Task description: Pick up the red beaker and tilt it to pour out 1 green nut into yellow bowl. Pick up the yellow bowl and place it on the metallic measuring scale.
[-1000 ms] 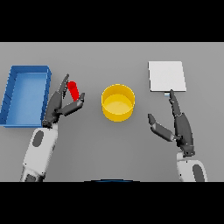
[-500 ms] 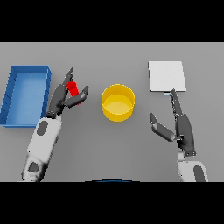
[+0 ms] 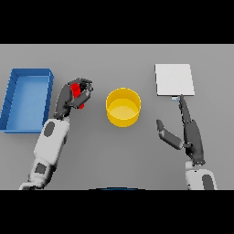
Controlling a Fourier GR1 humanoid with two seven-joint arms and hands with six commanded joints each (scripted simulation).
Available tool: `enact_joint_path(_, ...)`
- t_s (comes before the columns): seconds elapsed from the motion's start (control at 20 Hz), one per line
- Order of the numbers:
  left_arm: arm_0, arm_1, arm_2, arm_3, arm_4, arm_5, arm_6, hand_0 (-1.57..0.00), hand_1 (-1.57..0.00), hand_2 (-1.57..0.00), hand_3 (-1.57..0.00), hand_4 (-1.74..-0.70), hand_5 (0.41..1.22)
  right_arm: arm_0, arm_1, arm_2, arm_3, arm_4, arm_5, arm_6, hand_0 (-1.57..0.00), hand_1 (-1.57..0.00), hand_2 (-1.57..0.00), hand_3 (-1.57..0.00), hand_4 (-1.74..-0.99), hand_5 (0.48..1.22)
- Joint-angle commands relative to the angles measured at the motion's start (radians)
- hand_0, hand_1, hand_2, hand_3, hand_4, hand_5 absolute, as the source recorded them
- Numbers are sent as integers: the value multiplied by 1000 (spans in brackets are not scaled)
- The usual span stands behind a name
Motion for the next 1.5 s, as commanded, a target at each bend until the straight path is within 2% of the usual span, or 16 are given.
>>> enact_joint_path(0.0,-8,5,-6,8,-14,2,-1,-989,-1013,-1034,-926,-1575,1042,-10,-7,-10,5,-9,4,12,1,1,1,1,-1254,645)
enact_joint_path(0.05,-10,3,-14,15,-22,2,-20,-1106,-1125,-1142,-974,-1603,1078,0,2,0,0,-1,-1,5,1,1,1,1,-1252,644)
enact_joint_path(0.15,13,1,-31,-7,-32,-4,-30,-1273,-1285,-1296,-1189,-1544,1129,-9,-2,-11,0,-12,0,20,1,1,1,1,-1254,644)
enact_joint_path(0.25,11,-10,-26,-6,-30,-6,-21,-1380,-1388,-1395,-1326,-1505,1162,-14,-1,-9,6,-14,4,17,1,1,1,1,-1257,645)
enact_joint_path(0.3,1,-13,-22,-2,-28,6,-5,-1419,-1425,-1430,-1375,-1552,1159,-8,-3,-11,-6,-25,12,12,1,1,1,1,-1258,644)
enact_joint_path(0.4,-3,-18,-12,-23,0,19,-16,-1473,-1477,-1481,-1446,-1620,1140,-8,-1,-13,2,-30,14,21,1,1,1,1,-1260,643)
enact_joint_path(0.45,0,-20,-9,-26,11,24,-37,-1493,-1496,-1499,-1471,-1644,1132,0,-4,-8,-9,-22,12,6,1,1,1,1,-1262,646)
enact_joint_path(0.55,12,-22,-7,-75,36,33,-39,-1521,-1523,-1525,-1507,-1679,1122,-19,-7,-14,2,-12,2,27,1,1,1,1,-1258,646)
enact_joint_path(0.6,11,-19,-13,-92,32,45,-35,-1531,-1533,-1534,-1520,-1692,1118,-7,-4,-9,8,-8,0,6,1,1,1,1,-1259,647)
enact_joint_path(0.7,15,-4,-46,-147,15,46,-9,-1545,-1546,-1547,-1538,-1709,1114,-6,0,-4,29,4,-3,-12,1,1,1,1,-1263,652)
enact_joint_path(0.8,1,34,-82,-186,-19,38,33,-1555,-1555,-1556,-1550,-1721,1114,-6,-5,-4,15,4,-3,-22,1,1,1,1,-1262,658)
enact_joint_path(0.9,-9,73,-149,-222,-81,16,108,-1561,-1561,-1561,-1558,-1728,1121,2,-13,-5,5,9,-1,-8,1,1,1,1,-1257,663)
enact_joint_path(1.05,-39,113,-227,-233,-154,-15,180,-1564,-1565,-1565,-1562,-1733,1122,-3,-20,-3,-4,16,1,4,1,1,1,1,-1256,674)
enact_joint_path(1.2,-65,142,-261,-224,-182,-31,215,-1564,-1565,-1565,-1562,-1733,1111,-6,-7,10,-3,31,-5,25,1,1,1,1,-1256,678)
enact_joint_path(1.3,-86,158,-286,-220,-206,-37,254,-1566,-1566,-1566,-1564,-1734,1114,-11,-9,5,5,23,-2,25,1,1,1,1,-1254,680)
enact_joint_path(1.45,-128,210,-378,-208,-325,-43,313,-1568,-1568,-1568,-1567,-1738,1131,4,-9,1,1,11,4,16,1,1,1,1,-1252,685)
